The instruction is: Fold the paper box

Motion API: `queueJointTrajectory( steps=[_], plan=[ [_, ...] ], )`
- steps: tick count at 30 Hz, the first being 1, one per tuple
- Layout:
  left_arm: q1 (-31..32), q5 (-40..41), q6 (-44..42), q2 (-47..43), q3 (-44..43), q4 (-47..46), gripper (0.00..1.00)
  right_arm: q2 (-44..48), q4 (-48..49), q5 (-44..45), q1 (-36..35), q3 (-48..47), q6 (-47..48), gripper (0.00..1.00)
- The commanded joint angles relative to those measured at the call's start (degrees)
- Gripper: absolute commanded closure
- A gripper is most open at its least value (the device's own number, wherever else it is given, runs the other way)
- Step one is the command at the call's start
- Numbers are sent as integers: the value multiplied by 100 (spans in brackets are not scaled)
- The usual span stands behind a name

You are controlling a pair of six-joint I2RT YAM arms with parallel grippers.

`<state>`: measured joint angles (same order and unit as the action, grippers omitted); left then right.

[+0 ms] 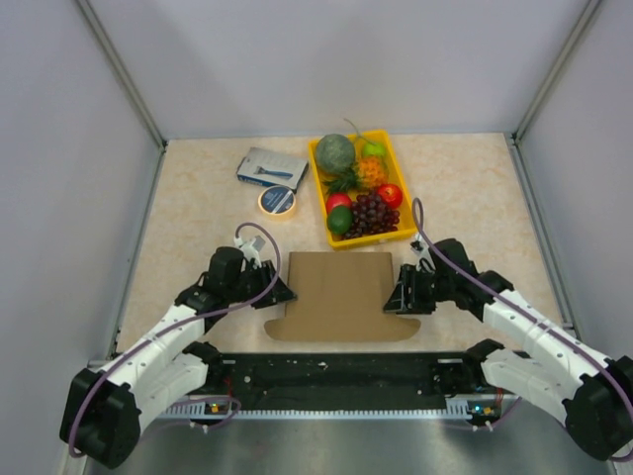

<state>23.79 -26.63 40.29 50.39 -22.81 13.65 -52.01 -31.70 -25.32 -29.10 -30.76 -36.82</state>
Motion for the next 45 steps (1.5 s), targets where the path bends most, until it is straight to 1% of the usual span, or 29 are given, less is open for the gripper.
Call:
queueJointTrajectory(
  steps=[1,2,3,4,6,7,9,10,12,13,14,18,21,26,29,30,31,32,33,34,35,37,38,39,40,42,43,44,45],
  plan=[
    [38,123,-250,-143,-30,242,59,77,-167,290,1,-306,412,53],
    [38,158,-311,-205,-109,383,56,112,-326,361,1,-377,543,52],
    [38,211,-338,-362,-258,471,50,138,-432,431,10,-447,588,52],
    [38,176,-373,-450,-311,533,46,208,-503,432,10,-509,605,49],
    [38,141,-443,-643,-408,603,40,252,-530,344,10,-510,571,45],
    [38,271,-409,-679,-435,673,36,253,-539,274,1,-492,527,42],
    [38,334,-294,-706,-392,692,34,235,-443,291,1,-457,456,37],
    [29,325,-268,-689,-374,683,33,226,-346,239,1,-361,430,31],
    [29,317,-119,-627,-304,605,32,139,108,133,19,-229,351,30],
    [29,282,-75,-618,-268,543,30,86,225,89,19,-107,307,31],
    [29,334,-22,-592,-242,499,25,-1,322,80,10,-53,272,32],
    [20,747,-66,-417,-93,464,25,-47,586,97,19,211,202,38],
    [20,449,-4,-206,205,174,27,85,674,238,36,474,105,39],
    [20,123,242,-38,812,-529,27,24,1051,247,106,931,-80,41],
    [20,158,286,-38,1103,-679,35,-90,1297,212,115,1055,-150,46],
    [20,193,277,-38,1112,-653,39,-108,1316,212,115,1055,-150,50],
    [20,220,251,-56,1086,-627,48,-116,1325,229,115,1011,-133,53],
    [20,246,242,-99,1051,-514,55,-90,1290,238,115,976,-115,57],
    [20,264,216,-239,946,-443,58,-81,1263,247,115,932,-80,61],
    [20,325,190,-319,893,-373,54,-47,1211,256,115,827,-54,61],
    [20,343,163,-406,744,-267,47,23,1141,238,115,765,-36,61],
    [20,413,84,-618,594,40,31,129,1000,186,115,642,-36,57],
    [20,413,67,-670,524,102,25,260,991,194,124,642,-62,54],
    [20,431,49,-688,540,85,24,322,982,212,115,677,-88,51],
    [20,457,40,-671,575,24,24,366,991,247,124,703,-97,50],
    [20,519,66,-540,760,-151,27,411,1069,334,142,843,-132,50],
    [20,475,110,-470,821,-343,30,385,1113,317,150,905,-167,50],
    [20,353,136,-303,944,-485,37,350,1166,300,159,966,-177,50],
    [20,273,154,-215,980,-582,40,254,1210,274,168,1054,-185,51]
  ],
)
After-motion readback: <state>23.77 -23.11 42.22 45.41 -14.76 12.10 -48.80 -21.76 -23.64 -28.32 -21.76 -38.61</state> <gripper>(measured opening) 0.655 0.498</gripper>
